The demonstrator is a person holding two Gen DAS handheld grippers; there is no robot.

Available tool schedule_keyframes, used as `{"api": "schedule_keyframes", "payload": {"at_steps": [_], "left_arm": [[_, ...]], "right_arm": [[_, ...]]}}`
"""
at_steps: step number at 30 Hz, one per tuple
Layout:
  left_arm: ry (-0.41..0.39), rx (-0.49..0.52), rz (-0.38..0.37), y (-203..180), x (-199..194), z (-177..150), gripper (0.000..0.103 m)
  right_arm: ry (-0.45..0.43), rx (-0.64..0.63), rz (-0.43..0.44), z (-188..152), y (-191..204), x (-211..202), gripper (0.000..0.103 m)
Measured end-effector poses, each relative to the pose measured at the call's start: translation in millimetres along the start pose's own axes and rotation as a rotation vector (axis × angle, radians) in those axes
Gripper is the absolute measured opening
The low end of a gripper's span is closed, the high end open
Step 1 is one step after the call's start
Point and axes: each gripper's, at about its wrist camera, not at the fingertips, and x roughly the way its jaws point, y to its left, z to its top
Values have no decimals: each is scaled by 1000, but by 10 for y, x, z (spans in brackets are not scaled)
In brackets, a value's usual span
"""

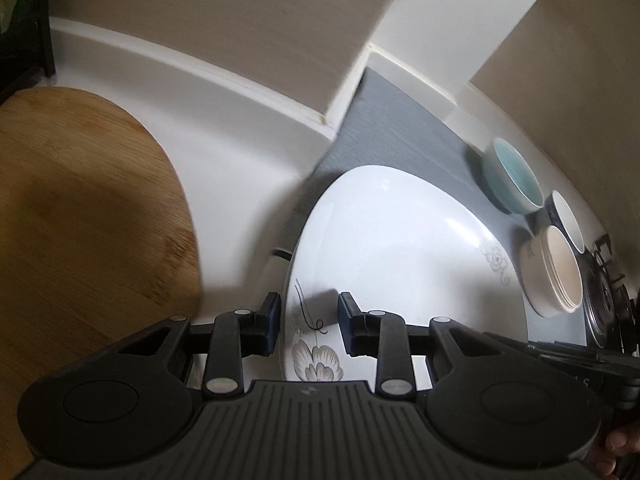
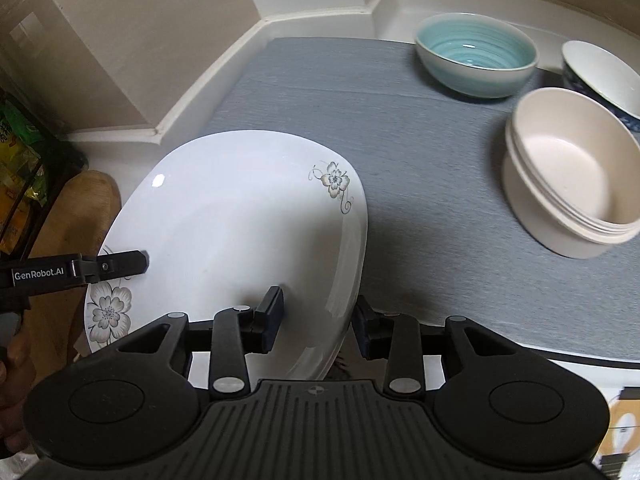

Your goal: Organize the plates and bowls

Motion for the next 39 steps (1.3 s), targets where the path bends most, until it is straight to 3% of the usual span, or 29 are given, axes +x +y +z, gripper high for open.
{"api": "schedule_keyframes", "payload": {"at_steps": [11, 20, 24, 30, 36, 39], "left_arm": [[-34, -10, 35, 34, -7, 4, 34], [-287, 71, 158, -444, -485, -75, 47], [-360, 142, 102, -854, -564, -108, 47], [-288, 236, -95, -1587, -402, -76, 47], [-91, 192, -245, -2197, 139, -15, 51], [-38, 164, -235, -2402, 433, 5, 51]], "right_arm": [[-3, -15, 7, -41, 78, 15, 41], [-135, -19, -37, -237, -214, -498, 44], [-222, 37, -62, -353, -537, -838, 44], [-286, 147, -117, -562, -1128, -1094, 44], [-180, 196, -156, -762, -1612, -1069, 44], [-130, 184, -173, -833, -1740, -1047, 44]]}}
